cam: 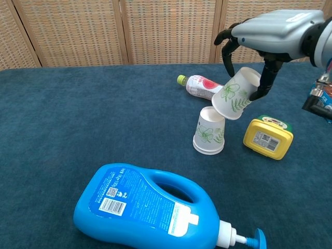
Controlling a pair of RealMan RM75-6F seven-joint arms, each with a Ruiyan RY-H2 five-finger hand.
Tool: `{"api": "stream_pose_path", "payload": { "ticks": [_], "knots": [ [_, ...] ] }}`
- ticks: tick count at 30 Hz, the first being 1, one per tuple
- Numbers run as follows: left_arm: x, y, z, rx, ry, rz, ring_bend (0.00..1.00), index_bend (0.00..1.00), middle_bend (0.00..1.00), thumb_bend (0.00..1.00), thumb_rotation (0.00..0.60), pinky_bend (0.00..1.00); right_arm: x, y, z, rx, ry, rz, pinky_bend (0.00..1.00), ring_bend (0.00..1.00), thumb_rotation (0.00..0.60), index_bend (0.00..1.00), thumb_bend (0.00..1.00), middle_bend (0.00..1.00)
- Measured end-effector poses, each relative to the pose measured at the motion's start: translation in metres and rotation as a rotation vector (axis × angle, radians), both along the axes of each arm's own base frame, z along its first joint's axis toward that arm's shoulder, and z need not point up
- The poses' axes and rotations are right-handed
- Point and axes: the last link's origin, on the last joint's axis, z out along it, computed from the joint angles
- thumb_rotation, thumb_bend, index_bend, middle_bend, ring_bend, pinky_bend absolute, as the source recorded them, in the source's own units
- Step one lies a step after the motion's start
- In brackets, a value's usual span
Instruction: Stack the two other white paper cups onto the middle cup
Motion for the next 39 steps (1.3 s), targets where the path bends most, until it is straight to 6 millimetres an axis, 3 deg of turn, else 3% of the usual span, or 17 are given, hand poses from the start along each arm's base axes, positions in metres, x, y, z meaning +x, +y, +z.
{"api": "stream_pose_path", "payload": {
  "ticks": [17, 25, 31, 39],
  "knots": [
    [0.001, -0.001, 0.001, 0.001, -0.005, -0.006, 0.0, 0.0, 0.0, 0.32, 0.6, 0.0, 0.018, -0.001, -0.016, 0.012, 0.018, 0.047, 0.12, 0.0, 0.6, 0.52, 0.16, 0.16],
    [0.002, -0.001, 0.004, 0.011, -0.013, -0.008, 0.0, 0.0, 0.0, 0.32, 0.6, 0.0, 0.019, -0.005, -0.037, 0.044, 0.053, 0.048, 0.12, 0.0, 0.6, 0.52, 0.16, 0.13],
    [0.002, -0.001, 0.004, 0.009, -0.018, -0.009, 0.0, 0.0, 0.0, 0.31, 0.6, 0.0, 0.014, -0.003, -0.046, 0.058, 0.091, 0.041, 0.12, 0.0, 0.6, 0.33, 0.16, 0.0],
    [0.003, -0.001, 0.005, 0.012, -0.018, -0.012, 0.0, 0.0, 0.0, 0.31, 0.6, 0.0, 0.019, -0.005, -0.035, 0.022, 0.1, 0.055, 0.12, 0.0, 0.6, 0.27, 0.13, 0.0]
  ]
}}
